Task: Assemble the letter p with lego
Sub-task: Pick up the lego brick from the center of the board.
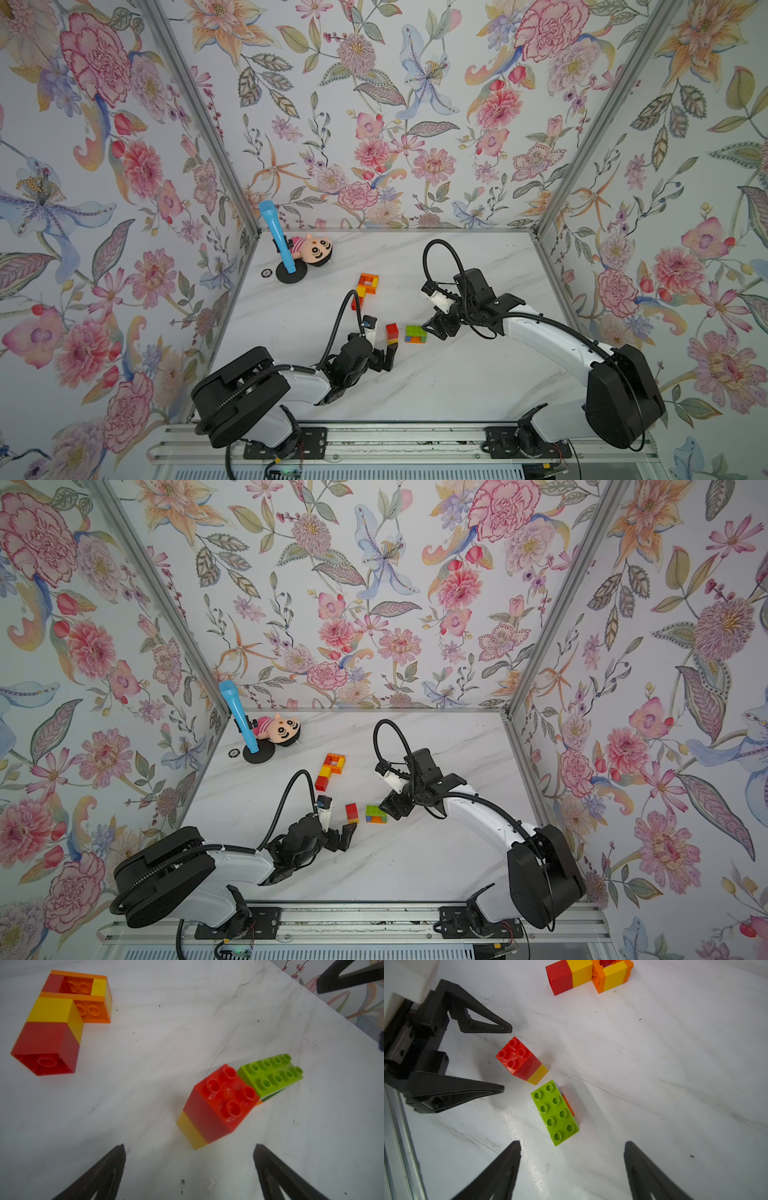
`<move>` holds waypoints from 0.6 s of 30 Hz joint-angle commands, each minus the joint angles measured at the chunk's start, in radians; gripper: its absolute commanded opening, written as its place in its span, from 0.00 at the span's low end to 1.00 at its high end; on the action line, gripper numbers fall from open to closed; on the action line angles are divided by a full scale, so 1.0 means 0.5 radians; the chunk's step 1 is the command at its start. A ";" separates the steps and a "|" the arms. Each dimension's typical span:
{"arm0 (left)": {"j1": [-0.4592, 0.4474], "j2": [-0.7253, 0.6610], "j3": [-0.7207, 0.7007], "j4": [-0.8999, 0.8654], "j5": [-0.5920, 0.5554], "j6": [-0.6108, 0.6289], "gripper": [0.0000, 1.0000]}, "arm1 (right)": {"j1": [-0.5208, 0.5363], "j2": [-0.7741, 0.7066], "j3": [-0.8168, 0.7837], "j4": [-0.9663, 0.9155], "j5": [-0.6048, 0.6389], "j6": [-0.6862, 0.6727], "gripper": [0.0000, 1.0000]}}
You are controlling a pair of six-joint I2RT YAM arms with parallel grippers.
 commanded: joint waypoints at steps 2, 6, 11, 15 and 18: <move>0.061 0.086 0.061 0.004 0.024 -0.115 0.99 | -0.016 0.115 -0.004 0.040 -0.200 -0.236 0.79; 0.103 0.135 0.076 -0.011 0.052 -0.153 0.99 | -0.019 0.255 0.063 -0.051 -0.184 -0.304 0.78; 0.158 0.137 0.067 0.000 0.085 -0.194 0.99 | 0.002 0.351 0.080 -0.076 -0.130 -0.354 0.74; 0.176 0.195 0.054 -0.001 0.083 -0.214 0.99 | 0.010 0.377 0.078 -0.071 -0.110 -0.366 0.73; 0.193 0.184 0.037 0.000 0.073 -0.226 0.99 | 0.028 0.395 0.074 -0.069 -0.080 -0.391 0.71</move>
